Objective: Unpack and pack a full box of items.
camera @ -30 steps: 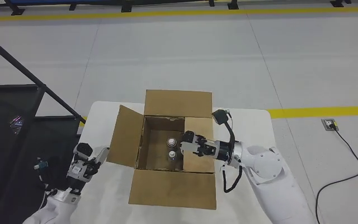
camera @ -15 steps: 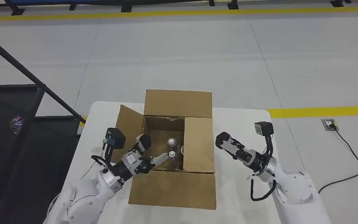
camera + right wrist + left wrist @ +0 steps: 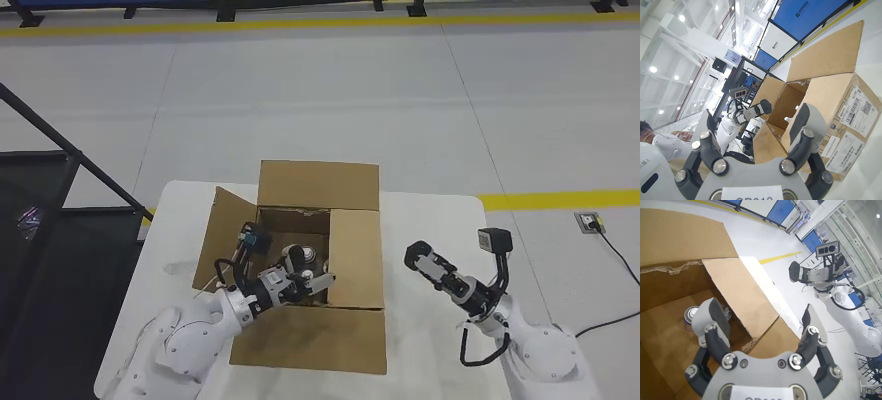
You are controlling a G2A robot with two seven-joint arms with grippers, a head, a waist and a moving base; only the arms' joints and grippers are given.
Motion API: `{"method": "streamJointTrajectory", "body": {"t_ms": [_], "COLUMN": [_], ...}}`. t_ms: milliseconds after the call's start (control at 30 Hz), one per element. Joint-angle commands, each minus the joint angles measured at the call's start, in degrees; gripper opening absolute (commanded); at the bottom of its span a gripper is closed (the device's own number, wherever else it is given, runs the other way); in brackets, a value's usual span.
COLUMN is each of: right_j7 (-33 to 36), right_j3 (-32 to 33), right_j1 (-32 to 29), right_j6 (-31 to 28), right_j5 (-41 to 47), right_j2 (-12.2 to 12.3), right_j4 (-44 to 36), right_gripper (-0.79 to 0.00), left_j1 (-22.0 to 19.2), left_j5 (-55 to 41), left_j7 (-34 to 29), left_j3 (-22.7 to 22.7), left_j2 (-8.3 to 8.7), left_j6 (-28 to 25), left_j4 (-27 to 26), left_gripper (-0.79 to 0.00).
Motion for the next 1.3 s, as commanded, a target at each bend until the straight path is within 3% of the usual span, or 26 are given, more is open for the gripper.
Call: {"method": "streamJointTrajectory", "body": {"t_ms": [0,367,567,733,1033,1267], "right_j7": [-1.67,-3.79,-3.95,-4.45,-4.51,-1.43], "right_j3": [-0.14,0.26,1.42,2.26,2.61,0.78], "right_j1": [0.44,0.16,-1.1,-2.36,-3.12,0.2], "right_j6": [0.9,1.88,0.92,0.03,-0.45,2.72], "right_j5": [-0.41,-0.34,0.89,1.54,2.39,3.78], "right_j2": [0.05,0.71,1.18,1.53,2.08,2.46], "right_j4": [0.16,0.91,1.76,1.48,1.13,5.2], "right_gripper": [0.0,0.0,0.0,0.0,0.0,0.0], "left_j1": [-0.57,-11.98,-16.26,-17.9,-18.2,-18.38], "left_j5": [-6.21,-14.89,-21.05,-26.64,-24.57,-24.16], "left_j7": [-2.61,-11.7,-13.79,-15.47,-13.61,-12.24], "left_j3": [-0.01,10.1,13.45,14.76,14.18,15.24], "left_j2": [-0.04,-2.61,-4.12,-5.02,-5.17,-5.73], "left_j6": [-0.18,5.9,4.96,2.42,2.61,3.25], "left_j4": [1.61,13.98,20.17,22.91,21.43,22.35], "left_gripper": [0.0,0.0,0.0,0.0,0.0,0.0]}}
